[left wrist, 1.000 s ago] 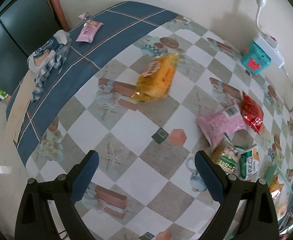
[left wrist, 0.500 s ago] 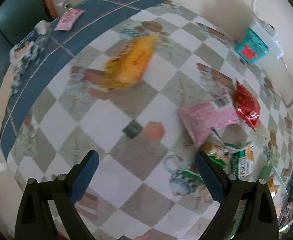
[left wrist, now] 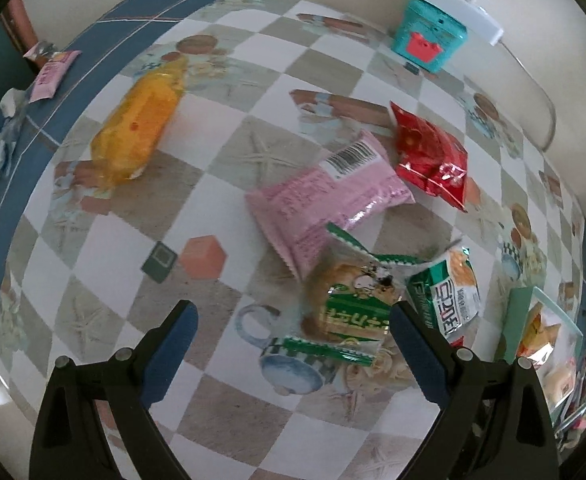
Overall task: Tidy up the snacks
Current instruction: 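Grasp the green-wrapped bun with the left tool while the right tool grasps the small red candy, then carry both snacks over the white tray and open both tools to drop them, then move both tools back toward the snack pile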
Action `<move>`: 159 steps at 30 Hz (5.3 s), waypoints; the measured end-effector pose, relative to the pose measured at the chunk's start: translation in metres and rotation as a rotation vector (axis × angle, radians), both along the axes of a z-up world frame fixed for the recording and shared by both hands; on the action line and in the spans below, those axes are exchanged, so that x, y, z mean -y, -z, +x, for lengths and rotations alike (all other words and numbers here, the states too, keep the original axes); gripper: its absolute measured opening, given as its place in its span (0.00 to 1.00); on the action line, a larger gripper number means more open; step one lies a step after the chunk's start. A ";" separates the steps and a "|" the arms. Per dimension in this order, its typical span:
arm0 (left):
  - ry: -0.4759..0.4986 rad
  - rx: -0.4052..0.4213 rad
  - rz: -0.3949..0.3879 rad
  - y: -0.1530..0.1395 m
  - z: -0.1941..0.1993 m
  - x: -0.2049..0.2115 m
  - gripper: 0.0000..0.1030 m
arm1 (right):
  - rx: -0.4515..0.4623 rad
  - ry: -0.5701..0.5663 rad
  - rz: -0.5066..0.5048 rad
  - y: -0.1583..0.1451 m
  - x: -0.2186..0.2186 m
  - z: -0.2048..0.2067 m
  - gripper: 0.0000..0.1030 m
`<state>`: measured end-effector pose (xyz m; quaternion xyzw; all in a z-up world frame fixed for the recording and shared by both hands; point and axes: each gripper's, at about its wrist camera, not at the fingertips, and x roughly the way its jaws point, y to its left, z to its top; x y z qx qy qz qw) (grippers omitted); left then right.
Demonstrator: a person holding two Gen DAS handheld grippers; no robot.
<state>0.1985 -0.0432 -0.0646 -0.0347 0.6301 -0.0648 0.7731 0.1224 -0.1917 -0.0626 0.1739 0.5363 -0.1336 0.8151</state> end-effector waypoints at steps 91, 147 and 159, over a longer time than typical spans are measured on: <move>0.256 0.299 -0.011 -0.128 -0.116 0.118 0.51 | 0.152 0.332 -0.055 -0.114 0.143 -0.145 0.20; 0.488 0.119 0.068 -0.029 -0.147 0.226 0.72 | -0.098 0.449 0.028 -0.034 0.200 -0.160 0.29; 0.297 0.083 0.122 -0.023 -0.118 0.183 0.92 | -0.118 0.460 -0.016 -0.032 0.199 -0.159 0.98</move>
